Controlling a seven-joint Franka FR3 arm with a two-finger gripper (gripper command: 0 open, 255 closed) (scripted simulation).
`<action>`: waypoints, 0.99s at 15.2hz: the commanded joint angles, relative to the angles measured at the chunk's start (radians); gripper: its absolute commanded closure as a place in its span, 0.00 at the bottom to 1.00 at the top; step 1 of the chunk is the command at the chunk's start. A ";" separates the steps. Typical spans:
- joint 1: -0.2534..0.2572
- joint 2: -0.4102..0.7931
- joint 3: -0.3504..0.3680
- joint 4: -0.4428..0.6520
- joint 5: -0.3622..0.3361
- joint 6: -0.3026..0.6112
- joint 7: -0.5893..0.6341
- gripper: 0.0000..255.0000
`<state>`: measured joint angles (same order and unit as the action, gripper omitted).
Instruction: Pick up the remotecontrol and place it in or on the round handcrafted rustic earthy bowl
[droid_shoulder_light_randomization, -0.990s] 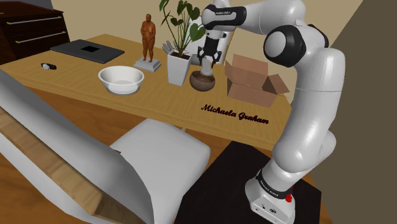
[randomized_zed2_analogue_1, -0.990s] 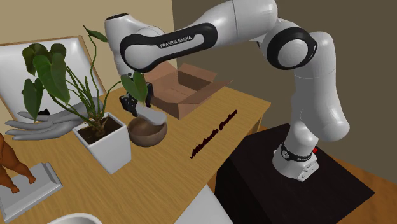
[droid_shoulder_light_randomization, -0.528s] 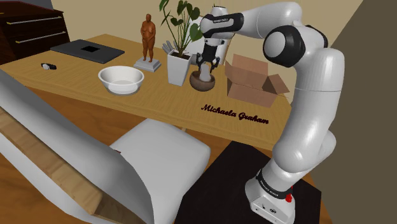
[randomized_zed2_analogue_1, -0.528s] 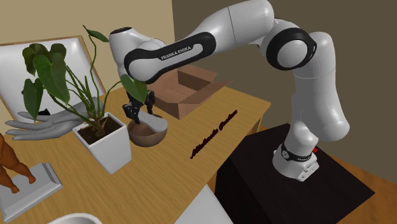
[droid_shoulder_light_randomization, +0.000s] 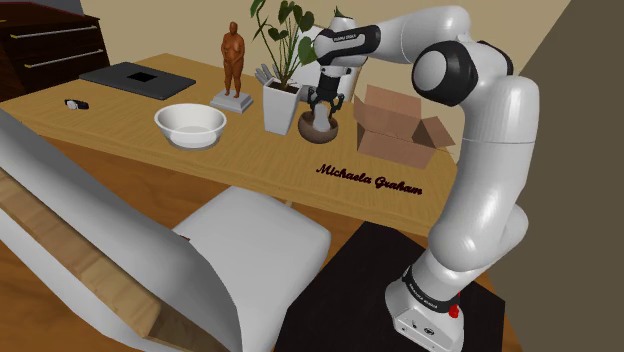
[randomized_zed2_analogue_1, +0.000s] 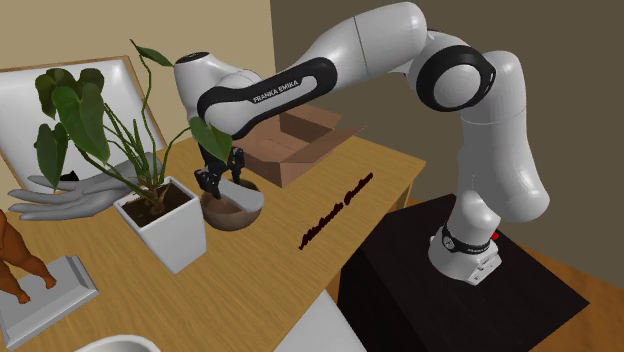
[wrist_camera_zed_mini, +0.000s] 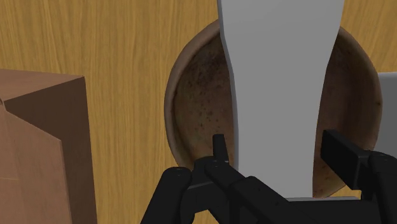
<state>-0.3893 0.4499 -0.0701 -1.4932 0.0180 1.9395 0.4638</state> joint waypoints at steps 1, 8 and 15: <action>0.000 0.000 0.000 0.000 0.000 0.000 0.000 1.00; 0.000 0.000 0.000 0.000 0.000 0.000 0.000 0.00; 0.000 -0.018 -0.001 0.100 -0.002 -0.118 0.001 0.00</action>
<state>-0.3890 0.4294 -0.0707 -1.4001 0.0163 1.8272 0.4653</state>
